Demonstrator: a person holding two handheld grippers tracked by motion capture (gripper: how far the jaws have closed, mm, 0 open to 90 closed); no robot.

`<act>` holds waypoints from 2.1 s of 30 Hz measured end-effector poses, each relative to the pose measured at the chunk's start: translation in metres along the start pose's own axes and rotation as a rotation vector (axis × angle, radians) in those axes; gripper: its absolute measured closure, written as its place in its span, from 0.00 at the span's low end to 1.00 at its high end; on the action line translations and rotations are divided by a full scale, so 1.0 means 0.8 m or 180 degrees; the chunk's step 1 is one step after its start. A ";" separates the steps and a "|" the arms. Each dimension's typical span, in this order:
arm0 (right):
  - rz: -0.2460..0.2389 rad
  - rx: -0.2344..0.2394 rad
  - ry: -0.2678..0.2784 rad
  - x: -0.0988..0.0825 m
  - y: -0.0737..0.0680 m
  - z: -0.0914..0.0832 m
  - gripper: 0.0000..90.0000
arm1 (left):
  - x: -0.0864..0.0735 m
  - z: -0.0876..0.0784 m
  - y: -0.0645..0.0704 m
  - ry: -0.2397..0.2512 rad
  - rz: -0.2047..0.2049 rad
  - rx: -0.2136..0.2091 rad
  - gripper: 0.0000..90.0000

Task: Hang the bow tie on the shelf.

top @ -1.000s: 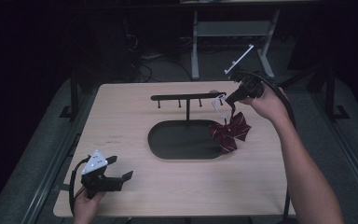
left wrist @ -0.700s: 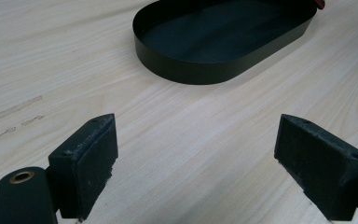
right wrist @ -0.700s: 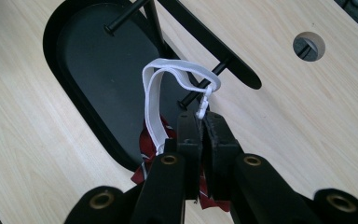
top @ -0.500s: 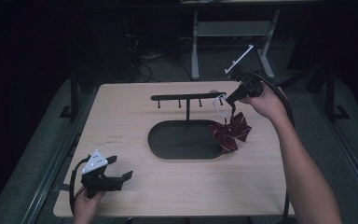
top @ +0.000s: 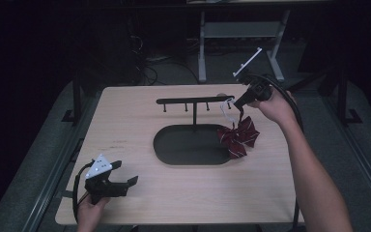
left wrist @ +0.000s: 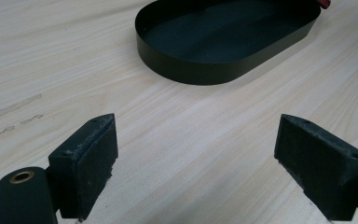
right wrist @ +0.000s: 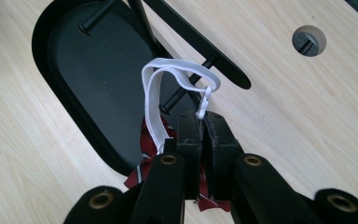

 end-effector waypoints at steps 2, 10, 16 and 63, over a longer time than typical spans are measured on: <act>0.0012 -0.0005 0.0007 0.000 0.001 0.001 0.95 | 0.000 0.000 0.000 -0.0001 0.0000 -0.0004 0.15; 0.0051 -0.0017 -0.0022 -0.004 0.004 0.007 0.94 | 0.000 -0.001 0.002 0.0006 0.0002 -0.0015 0.15; 0.0072 -0.0019 -0.0065 -0.009 0.003 0.017 0.94 | 0.000 -0.004 0.003 0.0021 0.0004 -0.0019 0.15; 0.0073 0.0050 0.0082 -0.017 -0.006 0.004 0.83 | 0.002 -0.005 0.006 0.0034 0.0034 -0.0024 0.14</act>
Point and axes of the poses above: each handheld gripper's, and its own axes: z roughly forward along the jaws, x roughly out of its top, y roughly to its right, the point moved 10 cm from there along z, roughly forward along the jaws, and after that the axes turned 1 degree about z, right-handed, at the moved point
